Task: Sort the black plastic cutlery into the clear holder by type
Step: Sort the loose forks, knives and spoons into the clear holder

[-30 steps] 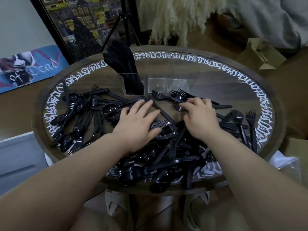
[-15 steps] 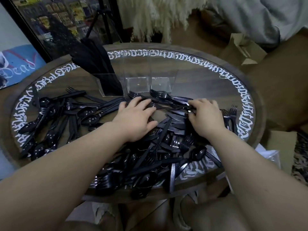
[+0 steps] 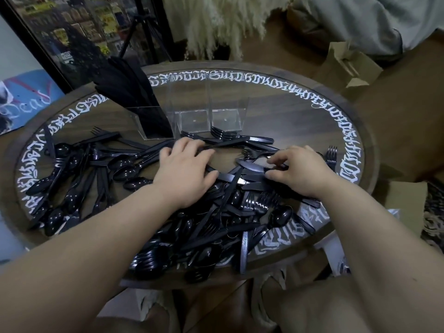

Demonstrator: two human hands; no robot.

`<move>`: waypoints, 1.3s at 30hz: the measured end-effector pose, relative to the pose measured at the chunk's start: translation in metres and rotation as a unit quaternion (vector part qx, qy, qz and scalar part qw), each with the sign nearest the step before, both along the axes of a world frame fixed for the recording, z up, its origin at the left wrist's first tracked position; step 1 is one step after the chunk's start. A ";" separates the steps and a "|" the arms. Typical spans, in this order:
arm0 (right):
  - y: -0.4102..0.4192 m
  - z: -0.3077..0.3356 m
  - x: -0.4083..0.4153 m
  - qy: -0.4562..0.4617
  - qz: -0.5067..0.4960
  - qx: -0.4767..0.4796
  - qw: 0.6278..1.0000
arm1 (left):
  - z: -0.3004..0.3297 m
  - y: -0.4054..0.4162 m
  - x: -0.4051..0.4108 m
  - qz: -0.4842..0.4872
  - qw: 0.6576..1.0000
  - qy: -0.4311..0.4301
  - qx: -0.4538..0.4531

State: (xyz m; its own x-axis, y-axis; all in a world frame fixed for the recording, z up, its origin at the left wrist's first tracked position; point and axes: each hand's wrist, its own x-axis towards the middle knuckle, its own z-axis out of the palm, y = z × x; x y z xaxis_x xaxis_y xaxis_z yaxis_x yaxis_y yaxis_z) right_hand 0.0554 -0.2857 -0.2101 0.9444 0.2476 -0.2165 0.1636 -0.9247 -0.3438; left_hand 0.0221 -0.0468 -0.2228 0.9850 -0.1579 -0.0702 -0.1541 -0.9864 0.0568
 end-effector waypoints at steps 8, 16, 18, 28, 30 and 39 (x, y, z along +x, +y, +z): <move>0.000 -0.006 0.001 0.012 0.016 -0.029 0.999 | 0.003 -0.055 0.009 -0.126 0.990 0.037 -0.044; -0.008 -0.008 0.001 -0.030 0.000 0.007 1.000 | -0.001 -0.036 0.012 -0.049 0.998 0.025 0.017; -0.013 -0.006 0.000 -0.019 0.003 -0.010 1.000 | 0.000 -0.030 0.013 -0.034 0.999 0.024 0.024; -0.034 -0.003 -0.003 0.018 -0.020 -0.045 0.999 | -0.001 -0.069 0.025 -0.080 0.995 0.031 -0.041; -0.038 -0.006 -0.002 0.015 -0.025 -0.058 0.998 | -0.004 -0.070 0.027 -0.069 0.996 0.045 -0.032; -0.016 -0.010 0.001 -0.073 0.023 -0.060 0.995 | 0.001 -0.047 0.029 -0.052 0.997 0.049 -0.021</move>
State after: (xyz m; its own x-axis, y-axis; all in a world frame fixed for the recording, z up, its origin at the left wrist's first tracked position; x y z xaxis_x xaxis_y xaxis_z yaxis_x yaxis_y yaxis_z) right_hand 0.0567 -0.3017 -0.2203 0.9563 0.2718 -0.1081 0.2469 -0.9482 -0.1997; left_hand 0.0513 -0.0942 -0.2221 0.9519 -0.2631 -0.1568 -0.2465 -0.9620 0.1179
